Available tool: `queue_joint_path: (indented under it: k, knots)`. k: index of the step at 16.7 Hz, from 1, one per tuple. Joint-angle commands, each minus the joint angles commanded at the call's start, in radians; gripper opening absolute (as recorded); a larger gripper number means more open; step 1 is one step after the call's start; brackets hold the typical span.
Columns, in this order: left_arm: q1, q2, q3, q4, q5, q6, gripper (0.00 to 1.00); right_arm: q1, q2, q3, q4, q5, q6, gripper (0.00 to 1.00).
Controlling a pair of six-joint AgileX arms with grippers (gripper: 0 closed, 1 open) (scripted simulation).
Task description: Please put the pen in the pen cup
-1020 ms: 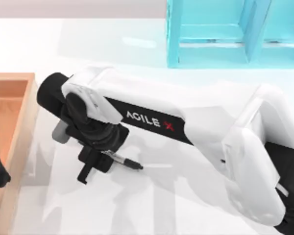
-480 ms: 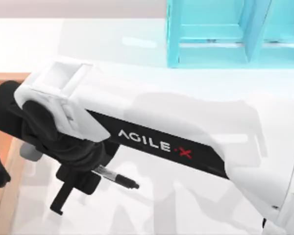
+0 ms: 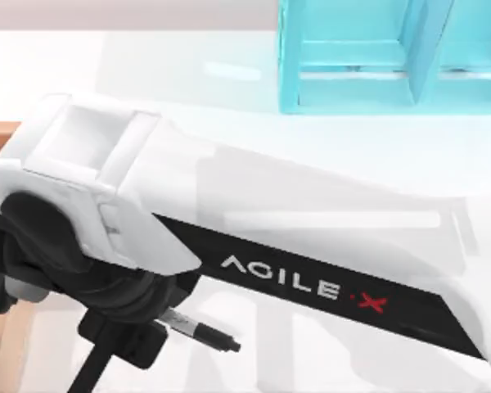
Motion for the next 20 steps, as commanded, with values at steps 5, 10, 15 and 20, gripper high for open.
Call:
queue_joint_path:
  k: [5,10,15,20]
  knots:
    - [0.0,0.0,0.0,0.0,0.0,0.0,1.0,-0.091,-0.004,-0.096,0.08,-0.073,-0.04,0.0]
    - [0.0,0.0,0.0,0.0,0.0,0.0,1.0,-0.393,-0.056,-0.372,0.355,-0.325,-0.149,0.0]
    - [0.0,0.0,0.0,0.0,0.0,0.0,1.0,-0.842,-0.164,-0.701,0.785,-0.725,-0.271,0.0]
    - [0.0,0.0,0.0,0.0,0.0,0.0,1.0,-1.344,-0.307,-1.0,1.276,-1.204,-0.375,0.0]
